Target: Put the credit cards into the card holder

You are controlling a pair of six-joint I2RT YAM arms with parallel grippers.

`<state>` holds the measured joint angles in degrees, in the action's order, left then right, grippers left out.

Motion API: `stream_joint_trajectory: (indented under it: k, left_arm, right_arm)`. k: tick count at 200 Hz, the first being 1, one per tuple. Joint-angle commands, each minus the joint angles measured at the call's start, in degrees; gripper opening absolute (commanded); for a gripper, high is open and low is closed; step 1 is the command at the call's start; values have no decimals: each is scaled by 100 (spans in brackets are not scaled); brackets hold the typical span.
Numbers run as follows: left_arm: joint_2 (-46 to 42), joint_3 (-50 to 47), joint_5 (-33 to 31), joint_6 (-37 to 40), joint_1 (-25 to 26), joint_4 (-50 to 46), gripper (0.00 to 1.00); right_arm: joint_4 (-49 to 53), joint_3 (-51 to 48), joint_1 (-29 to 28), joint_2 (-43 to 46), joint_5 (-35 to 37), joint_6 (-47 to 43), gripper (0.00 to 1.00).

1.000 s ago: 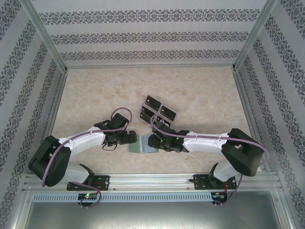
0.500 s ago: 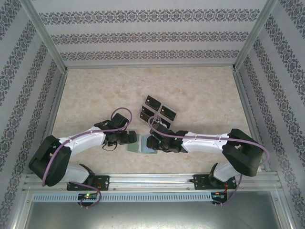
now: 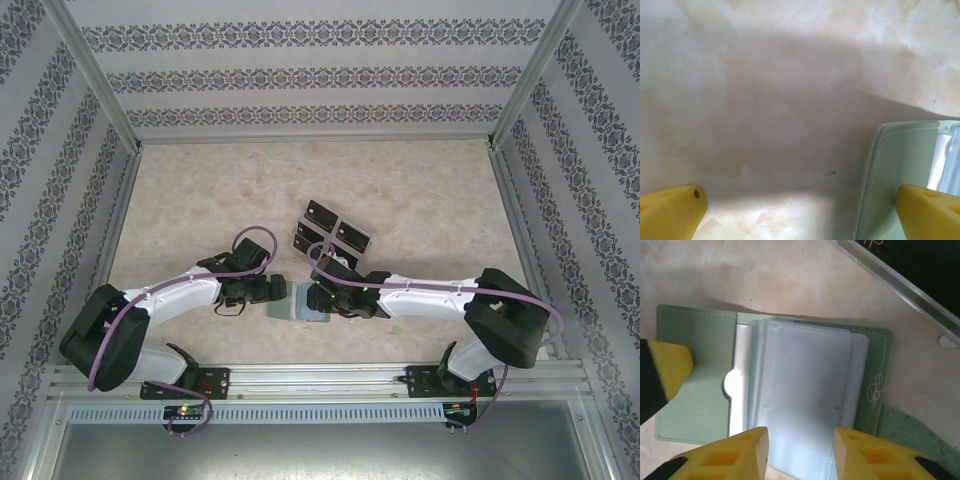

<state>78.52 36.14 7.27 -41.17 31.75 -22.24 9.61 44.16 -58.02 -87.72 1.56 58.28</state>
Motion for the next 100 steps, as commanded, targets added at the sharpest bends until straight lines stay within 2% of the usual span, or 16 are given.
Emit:
stream_joint_trajectory:
  k: [1, 100]
  left_arm:
    - [249, -360, 216, -76, -51, 139, 100]
    - [436, -667, 382, -217, -55, 496, 99]
  right_arm:
    - [-11, 158, -76, -208, 55, -13, 40]
    - [-435, 424, -77, -824, -329, -47, 42]
